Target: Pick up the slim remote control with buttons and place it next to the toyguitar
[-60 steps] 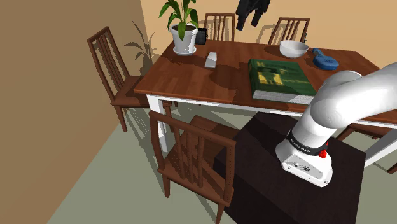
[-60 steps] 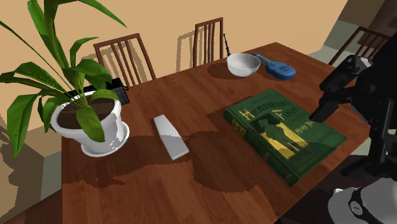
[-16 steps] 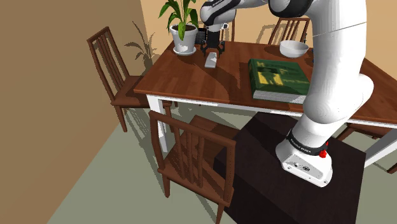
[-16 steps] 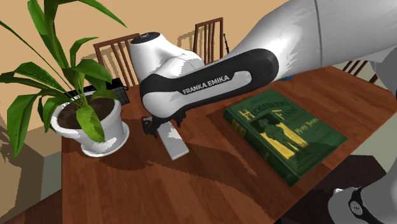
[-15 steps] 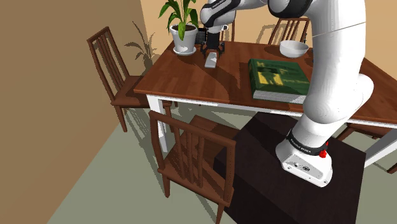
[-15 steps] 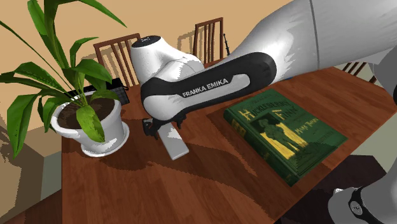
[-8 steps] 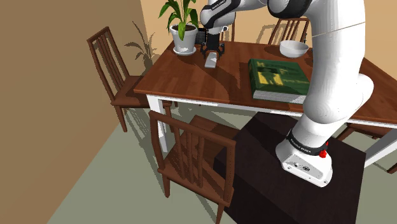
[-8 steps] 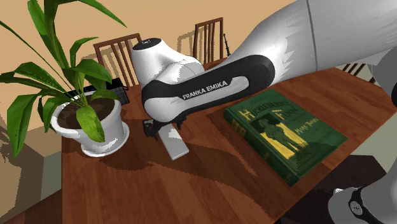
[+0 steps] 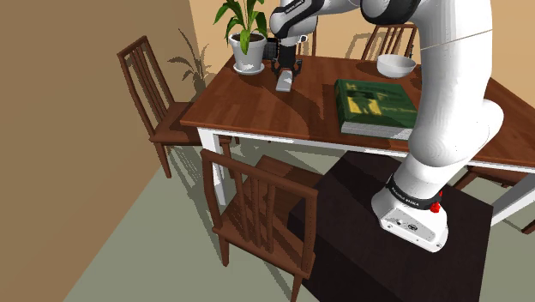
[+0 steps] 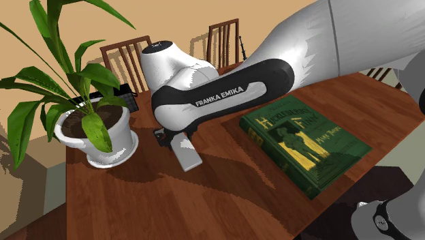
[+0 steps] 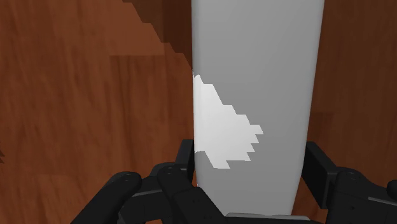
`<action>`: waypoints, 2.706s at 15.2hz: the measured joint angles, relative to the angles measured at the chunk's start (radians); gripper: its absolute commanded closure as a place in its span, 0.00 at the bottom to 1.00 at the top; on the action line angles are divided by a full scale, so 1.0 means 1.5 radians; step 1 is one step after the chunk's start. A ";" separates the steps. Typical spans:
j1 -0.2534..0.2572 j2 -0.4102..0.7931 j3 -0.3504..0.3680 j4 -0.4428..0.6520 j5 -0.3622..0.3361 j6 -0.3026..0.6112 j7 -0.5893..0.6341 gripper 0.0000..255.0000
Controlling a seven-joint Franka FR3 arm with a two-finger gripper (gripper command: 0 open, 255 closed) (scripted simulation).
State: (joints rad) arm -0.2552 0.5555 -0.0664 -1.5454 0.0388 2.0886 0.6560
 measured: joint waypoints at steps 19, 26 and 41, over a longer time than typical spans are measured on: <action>0.000 -0.042 -0.002 0.072 -0.004 -0.114 0.002 1.00; -0.003 -0.065 -0.004 0.093 -0.005 -0.158 -0.002 1.00; -0.082 -0.347 -0.065 -0.296 -0.025 -0.049 -0.141 1.00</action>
State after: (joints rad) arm -0.3781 0.0352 -0.1642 -1.9899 0.0016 2.0145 0.4451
